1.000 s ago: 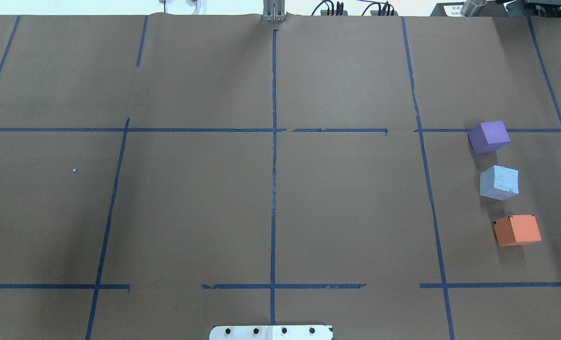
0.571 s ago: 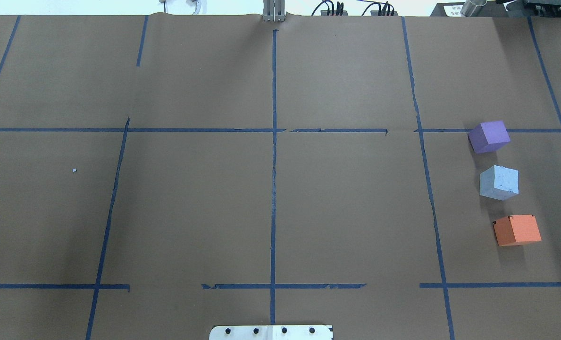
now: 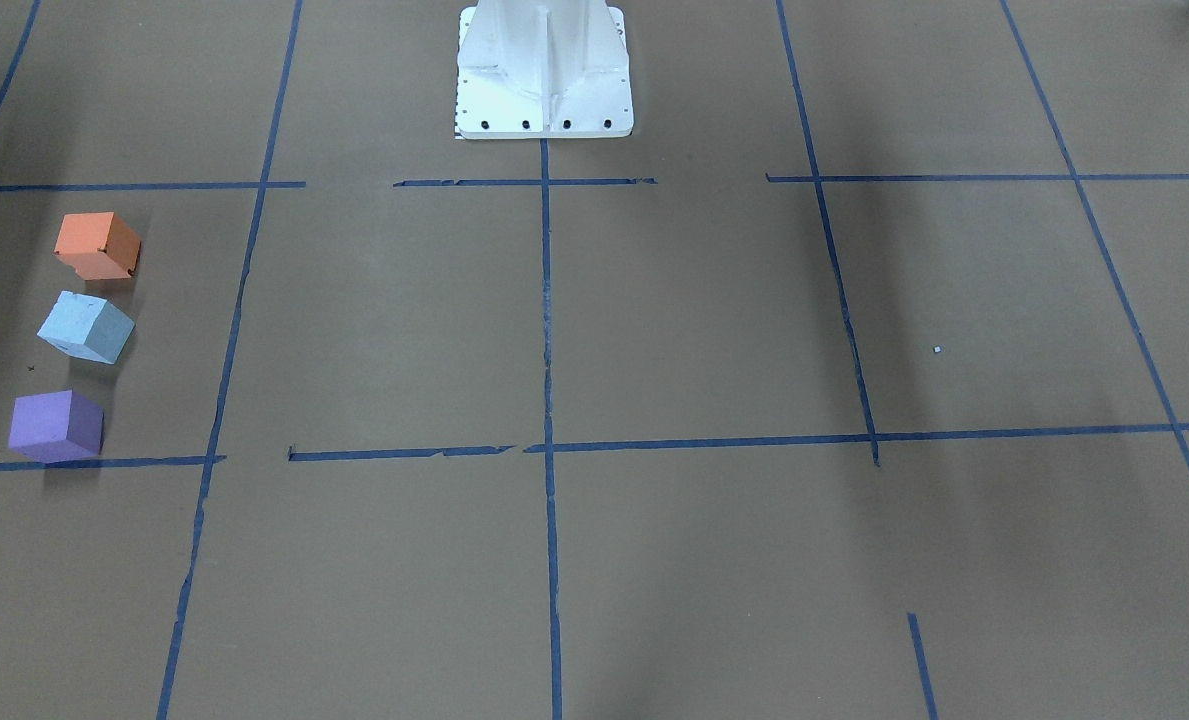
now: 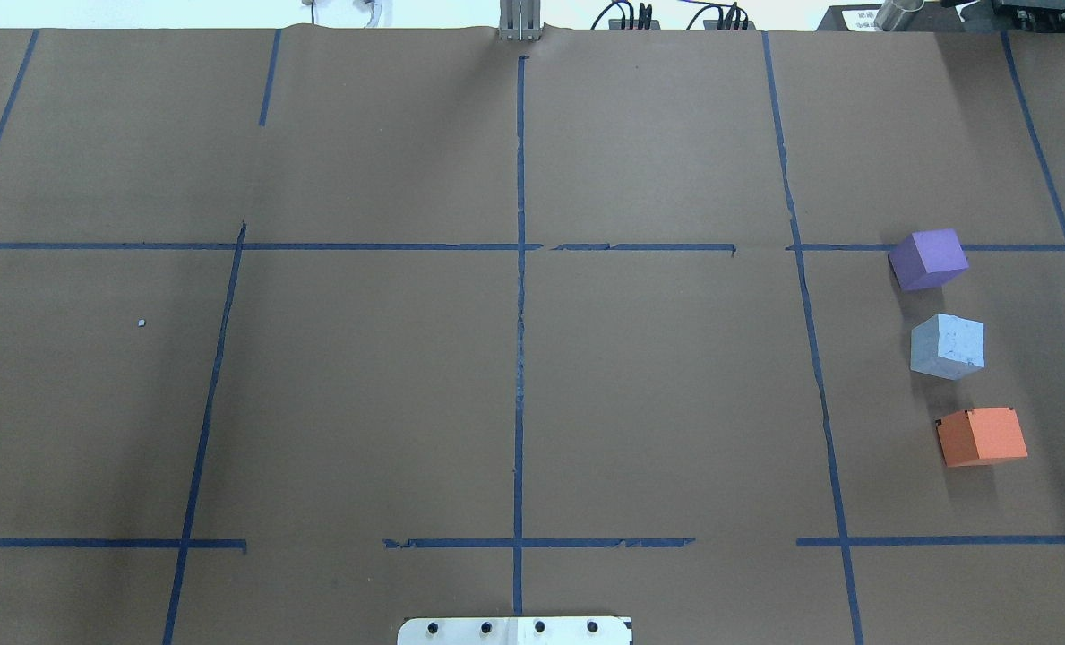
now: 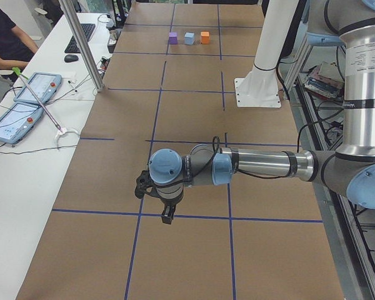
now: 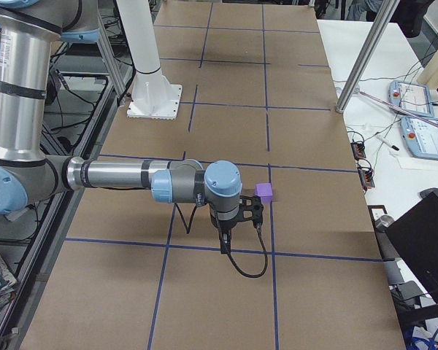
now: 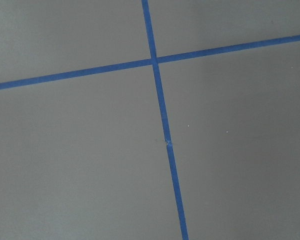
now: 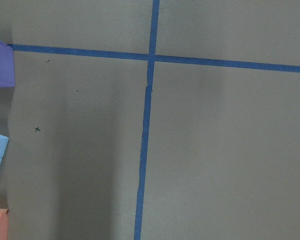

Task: Place blue block between orange and purple blocks

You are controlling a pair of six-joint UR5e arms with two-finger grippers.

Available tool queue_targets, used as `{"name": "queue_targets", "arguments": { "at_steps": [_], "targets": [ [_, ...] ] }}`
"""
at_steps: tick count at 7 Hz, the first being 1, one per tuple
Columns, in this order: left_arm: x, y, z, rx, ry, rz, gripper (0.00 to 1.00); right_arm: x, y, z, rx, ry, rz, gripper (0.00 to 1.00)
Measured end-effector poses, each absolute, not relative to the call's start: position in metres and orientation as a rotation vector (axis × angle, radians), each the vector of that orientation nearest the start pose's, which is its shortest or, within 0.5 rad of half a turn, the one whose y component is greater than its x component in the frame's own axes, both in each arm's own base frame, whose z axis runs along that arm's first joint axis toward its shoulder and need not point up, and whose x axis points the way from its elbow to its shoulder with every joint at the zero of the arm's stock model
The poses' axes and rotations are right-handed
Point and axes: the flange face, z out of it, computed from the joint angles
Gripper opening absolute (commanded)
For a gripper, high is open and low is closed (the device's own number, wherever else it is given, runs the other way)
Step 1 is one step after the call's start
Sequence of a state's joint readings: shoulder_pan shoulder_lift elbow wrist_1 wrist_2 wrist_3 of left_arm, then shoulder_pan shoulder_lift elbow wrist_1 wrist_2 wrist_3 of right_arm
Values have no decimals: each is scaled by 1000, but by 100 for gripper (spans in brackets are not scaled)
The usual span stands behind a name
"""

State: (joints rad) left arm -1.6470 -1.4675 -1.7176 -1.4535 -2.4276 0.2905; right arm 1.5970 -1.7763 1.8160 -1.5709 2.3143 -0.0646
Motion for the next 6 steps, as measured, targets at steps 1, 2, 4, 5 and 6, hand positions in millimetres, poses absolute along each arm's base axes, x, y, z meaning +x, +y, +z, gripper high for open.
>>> {"name": "queue_targets", "arguments": {
  "at_steps": [1,2,4,5,6],
  "targets": [
    [-91,-434,642,86,857,169,100,76,-405,633,73,-744,-54,100],
    [-91,-431,641,88,854,171,100,76,-405,632,75,-745,-57,100],
    [-91,-427,640,89,849,173,100,76,-405,632,77,-746,-59,100],
    [-91,-426,640,88,848,172,100,76,-406,632,77,-746,-60,100],
    [-91,-426,641,86,848,172,100,76,-406,631,78,-747,-60,100]
  ]
}}
